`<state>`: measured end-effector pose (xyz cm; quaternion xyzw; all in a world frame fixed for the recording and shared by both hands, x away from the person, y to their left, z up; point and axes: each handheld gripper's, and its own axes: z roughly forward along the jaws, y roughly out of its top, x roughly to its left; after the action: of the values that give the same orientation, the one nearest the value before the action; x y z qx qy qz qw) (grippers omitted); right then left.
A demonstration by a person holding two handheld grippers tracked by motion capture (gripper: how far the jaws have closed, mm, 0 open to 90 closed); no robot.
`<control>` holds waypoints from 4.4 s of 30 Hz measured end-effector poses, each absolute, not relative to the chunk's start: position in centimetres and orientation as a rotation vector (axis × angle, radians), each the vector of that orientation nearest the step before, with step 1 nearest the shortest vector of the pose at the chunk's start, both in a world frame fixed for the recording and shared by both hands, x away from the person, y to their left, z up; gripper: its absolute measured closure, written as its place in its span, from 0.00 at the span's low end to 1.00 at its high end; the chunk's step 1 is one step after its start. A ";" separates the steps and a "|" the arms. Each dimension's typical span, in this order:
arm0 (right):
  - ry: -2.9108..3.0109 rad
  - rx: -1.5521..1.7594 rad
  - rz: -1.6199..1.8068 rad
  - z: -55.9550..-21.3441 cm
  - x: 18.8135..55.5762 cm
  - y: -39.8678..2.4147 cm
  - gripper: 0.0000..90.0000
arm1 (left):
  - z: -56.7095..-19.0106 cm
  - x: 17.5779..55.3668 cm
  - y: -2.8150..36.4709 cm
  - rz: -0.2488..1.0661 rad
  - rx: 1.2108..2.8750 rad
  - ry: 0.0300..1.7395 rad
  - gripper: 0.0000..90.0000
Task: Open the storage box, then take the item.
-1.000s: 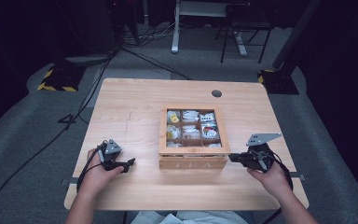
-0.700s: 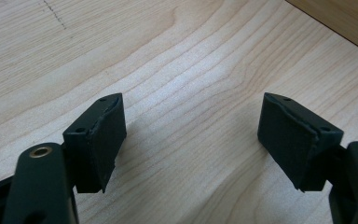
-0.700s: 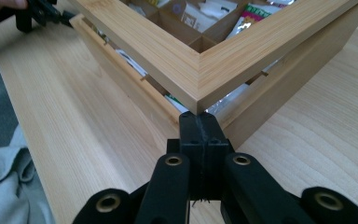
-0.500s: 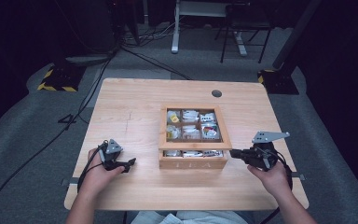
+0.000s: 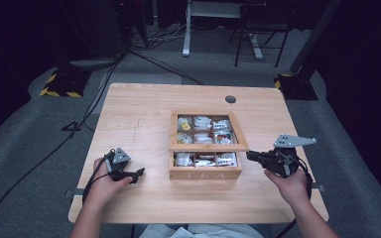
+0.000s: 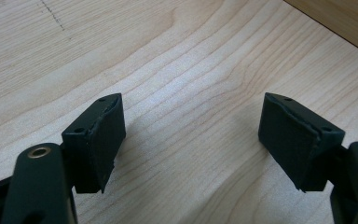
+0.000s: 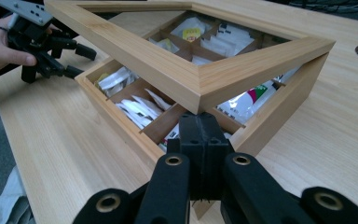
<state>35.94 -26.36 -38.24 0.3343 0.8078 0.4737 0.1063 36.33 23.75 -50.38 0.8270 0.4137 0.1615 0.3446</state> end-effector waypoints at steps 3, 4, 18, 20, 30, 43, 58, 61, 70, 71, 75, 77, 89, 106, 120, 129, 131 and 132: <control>2.361 0.982 1.403 -37.9 36.0 -26.3 1.00 | -50.4 36.3 23.8 0.421 2.151 1.071 0.26; 2.356 0.984 1.403 -37.8 36.0 -26.3 1.00 | -50.4 36.3 23.8 0.421 2.150 1.072 0.26; 2.242 0.997 1.440 -36.4 36.4 -25.8 1.00 | -50.4 36.3 23.8 0.422 2.150 1.073 0.26; 2.231 0.997 1.448 -36.2 36.6 -25.7 1.00 | -50.4 36.3 23.8 0.420 2.148 1.075 0.26; 2.175 0.985 1.464 -34.8 37.6 -25.1 1.00 | -50.4 36.5 23.7 0.414 2.148 1.079 0.26; 2.128 0.987 1.484 -33.7 38.6 -24.9 1.00 | -50.3 36.5 23.7 0.411 2.147 1.079 0.26; 2.136 1.003 1.494 -32.4 40.1 -24.6 1.00 | -50.3 36.6 24.2 0.412 2.156 1.065 0.26; 2.139 1.006 1.509 -32.3 40.4 -24.6 1.00 | -50.3 36.6 24.2 0.416 2.162 1.059 0.26; 2.159 0.991 1.500 -32.3 40.7 -24.3 1.00 | -50.1 36.6 24.4 0.406 2.166 1.053 0.28; 2.159 0.991 1.500 -32.3 40.7 -24.3 1.00 | -50.1 36.6 24.4 0.406 2.166 1.053 0.28; 2.159 0.986 1.498 -32.3 40.7 -24.3 1.00 | -49.4 36.7 24.6 0.409 2.136 1.049 0.29; 2.157 0.988 1.497 -32.3 40.7 -24.2 1.00 | -48.9 36.6 24.6 0.402 2.139 1.043 0.29; 2.160 0.991 1.488 -32.2 40.7 -24.2 1.00 | -46.1 35.7 24.3 0.382 2.111 0.976 0.32; 2.163 0.985 1.491 -32.2 40.7 -24.3 1.00 | -42.0 35.9 20.3 0.340 2.068 0.813 0.33; 2.161 0.987 1.497 -32.1 40.8 -24.3 1.00 | -40.4 36.6 15.9 0.290 2.047 0.707 0.35; 2.159 0.986 1.500 -32.1 40.9 -24.3 1.00 | -40.4 37.4 12.7 0.255 2.045 0.653 0.35; 2.162 0.988 1.503 -32.1 40.9 -24.3 1.00 | -40.3 37.6 12.0 0.253 2.048 0.638 0.35; 2.161 0.985 1.505 -32.2 40.9 -24.3 1.00 | -40.3 37.6 11.6 0.249 2.049 0.636 0.36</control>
<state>40.92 -24.32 -32.16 0.3454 0.7582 0.5280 0.1642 37.62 11.63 -40.32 0.8366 0.2599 0.1015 0.4715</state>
